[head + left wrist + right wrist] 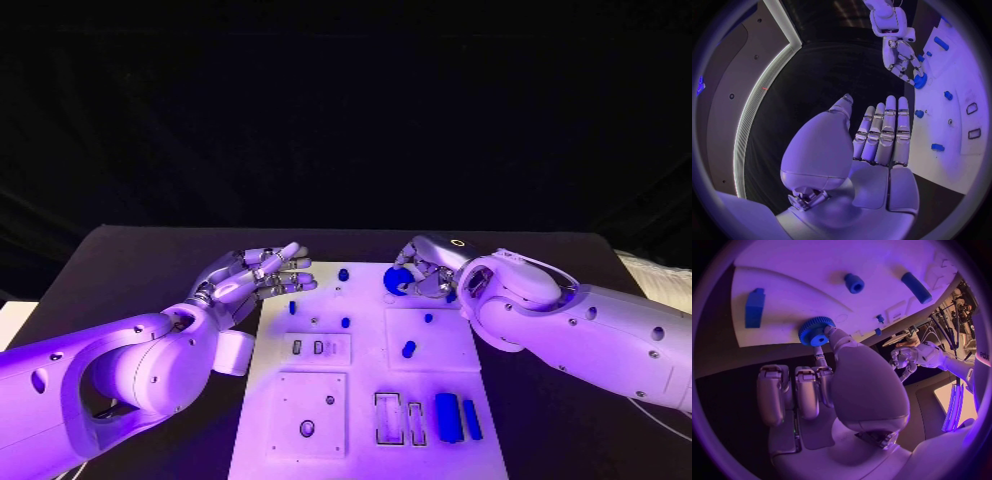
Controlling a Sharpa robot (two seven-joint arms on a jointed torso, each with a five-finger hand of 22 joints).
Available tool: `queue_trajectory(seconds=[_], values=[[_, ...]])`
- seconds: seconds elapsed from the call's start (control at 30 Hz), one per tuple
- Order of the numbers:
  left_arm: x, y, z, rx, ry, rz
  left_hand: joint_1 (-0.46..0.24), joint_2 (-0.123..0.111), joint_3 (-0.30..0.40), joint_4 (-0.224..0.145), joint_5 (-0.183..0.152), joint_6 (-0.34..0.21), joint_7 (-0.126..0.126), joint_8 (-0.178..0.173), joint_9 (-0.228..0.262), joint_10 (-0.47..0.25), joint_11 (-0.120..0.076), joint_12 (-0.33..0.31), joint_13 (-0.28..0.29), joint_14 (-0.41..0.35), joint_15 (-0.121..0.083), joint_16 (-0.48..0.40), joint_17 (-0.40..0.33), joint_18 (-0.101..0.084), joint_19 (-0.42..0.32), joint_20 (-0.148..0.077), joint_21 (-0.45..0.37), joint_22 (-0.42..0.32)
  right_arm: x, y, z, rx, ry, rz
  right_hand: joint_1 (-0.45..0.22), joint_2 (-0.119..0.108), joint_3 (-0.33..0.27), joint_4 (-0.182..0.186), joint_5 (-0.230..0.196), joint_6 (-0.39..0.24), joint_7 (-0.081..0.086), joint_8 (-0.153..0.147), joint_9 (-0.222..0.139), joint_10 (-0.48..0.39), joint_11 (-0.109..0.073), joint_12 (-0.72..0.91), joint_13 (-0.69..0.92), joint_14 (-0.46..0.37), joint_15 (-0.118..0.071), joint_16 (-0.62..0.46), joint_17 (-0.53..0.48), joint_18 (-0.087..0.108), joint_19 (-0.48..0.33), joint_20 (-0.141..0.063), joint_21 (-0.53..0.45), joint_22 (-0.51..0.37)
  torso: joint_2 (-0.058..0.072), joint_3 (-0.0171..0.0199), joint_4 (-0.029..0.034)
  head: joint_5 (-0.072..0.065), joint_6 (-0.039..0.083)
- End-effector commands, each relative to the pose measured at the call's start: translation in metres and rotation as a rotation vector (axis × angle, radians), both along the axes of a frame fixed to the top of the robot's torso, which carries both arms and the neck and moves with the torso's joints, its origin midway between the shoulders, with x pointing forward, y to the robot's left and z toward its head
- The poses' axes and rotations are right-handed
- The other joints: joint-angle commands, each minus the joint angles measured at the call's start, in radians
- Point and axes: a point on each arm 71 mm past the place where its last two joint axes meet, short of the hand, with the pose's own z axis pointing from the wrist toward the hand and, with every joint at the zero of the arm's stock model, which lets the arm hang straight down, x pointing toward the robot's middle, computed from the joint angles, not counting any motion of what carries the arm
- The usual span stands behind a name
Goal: Assemble the parts on the task board
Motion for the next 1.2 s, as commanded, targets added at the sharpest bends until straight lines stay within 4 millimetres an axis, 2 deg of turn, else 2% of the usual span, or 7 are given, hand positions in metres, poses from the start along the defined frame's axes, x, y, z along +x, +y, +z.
queue_trajectory(seconds=[0.03,0.33,0.57,0.8,0.93,1.2], values=[[0.0,-0.001,0.001,-0.008,0.001,-0.018,-0.001,0.012,0.001,-0.002,-0.002,-0.003,0.009,-0.003,0.0,-0.007,0.0,-0.005,0.0,-0.005,0.004,-0.004,0.002,0.012,-0.001,0.006,-0.004,-0.002,-0.005,0.013,0.008,0.031,-0.046,0.02,-0.017,0.006,0.008,-0.001,0.007,0.05,-0.022,0.013,0.014,0.081,-0.008,0.003,0.22,0.103,-0.008,0.005,0.258,-0.017,0.038,-0.009,0.004,0.109,0.0,0.0,-0.0001,0.004,0.001],[0.0,-0.001,0.0,-0.008,0.006,-0.023,-0.001,0.016,0.002,-0.001,-0.002,-0.004,0.009,-0.004,0.0,-0.009,0.001,-0.006,0.0,-0.006,0.005,-0.006,0.002,0.012,-0.002,0.006,-0.005,-0.002,-0.018,0.05,0.017,0.027,-0.104,0.106,-0.023,0.005,0.018,-0.005,-0.004,0.047,-0.021,0.008,0.014,0.079,-0.007,-0.001,0.217,0.103,-0.008,0.006,0.26,-0.017,0.038,-0.01,0.003,0.109,0.0,-0.0005,0.0006,0.009,0.0],[0.0,-0.001,0.0,-0.009,0.006,-0.025,-0.001,0.016,0.002,-0.002,-0.001,-0.004,0.009,-0.005,0.0,-0.009,0.001,-0.006,0.0,-0.006,0.005,-0.006,0.002,0.012,-0.002,0.006,-0.005,-0.003,-0.02,0.074,0.014,0.02,-0.102,0.152,-0.028,0.005,0.024,-0.007,-0.014,0.048,-0.02,0.006,0.014,0.08,-0.006,-0.001,0.218,0.104,-0.007,0.006,0.26,-0.018,0.038,-0.01,0.003,0.109,0.002,0.0011,-0.0003,0.016,-0.001],[0.0,-0.002,0.0,-0.01,0.005,-0.028,0.0,0.017,0.003,-0.002,-0.001,-0.005,0.009,-0.005,0.0,-0.009,0.001,-0.006,0.0,-0.007,0.005,-0.007,0.002,0.012,-0.002,0.006,-0.005,-0.003,-0.018,0.089,0.006,0.011,-0.085,0.168,-0.032,0.003,0.028,-0.009,-0.023,0.048,-0.02,0.004,0.014,0.079,-0.006,-0.003,0.217,0.104,-0.007,0.006,0.26,-0.018,0.038,-0.01,0.003,0.109,0.002,0.0015,-0.0006,0.021,-0.005],[0.0,-0.002,0.0,-0.01,0.005,-0.028,0.0,0.017,0.003,-0.002,-0.001,-0.005,0.009,-0.005,0.0,-0.009,0.001,-0.006,0.0,-0.007,0.005,-0.007,0.002,0.012,-0.002,0.006,-0.005,-0.003,-0.015,0.094,0.002,0.0,-0.073,0.169,-0.037,0.002,0.03,-0.01,-0.03,0.047,-0.019,0.002,0.013,0.079,-0.005,-0.002,0.217,0.104,-0.007,0.006,0.261,-0.017,0.038,-0.009,0.003,0.109,0.001,0.0012,-0.0031,0.023,-0.007],[0.0,-0.004,0.0,-0.012,0.005,-0.031,0.0,0.017,0.003,-0.002,-0.001,-0.005,0.009,-0.005,0.0,-0.009,0.001,-0.006,0.0,-0.007,0.005,-0.007,0.002,0.012,-0.002,0.006,-0.005,-0.003,-0.011,0.102,-0.007,-0.016,-0.052,0.172,-0.042,0.0,0.032,-0.011,-0.038,0.046,-0.018,0.0,0.013,0.078,-0.005,-0.004,0.216,0.104,-0.006,0.006,0.261,-0.018,0.038,-0.009,0.003,0.11,0.001,0.0021,-0.0029,0.026,-0.009]])
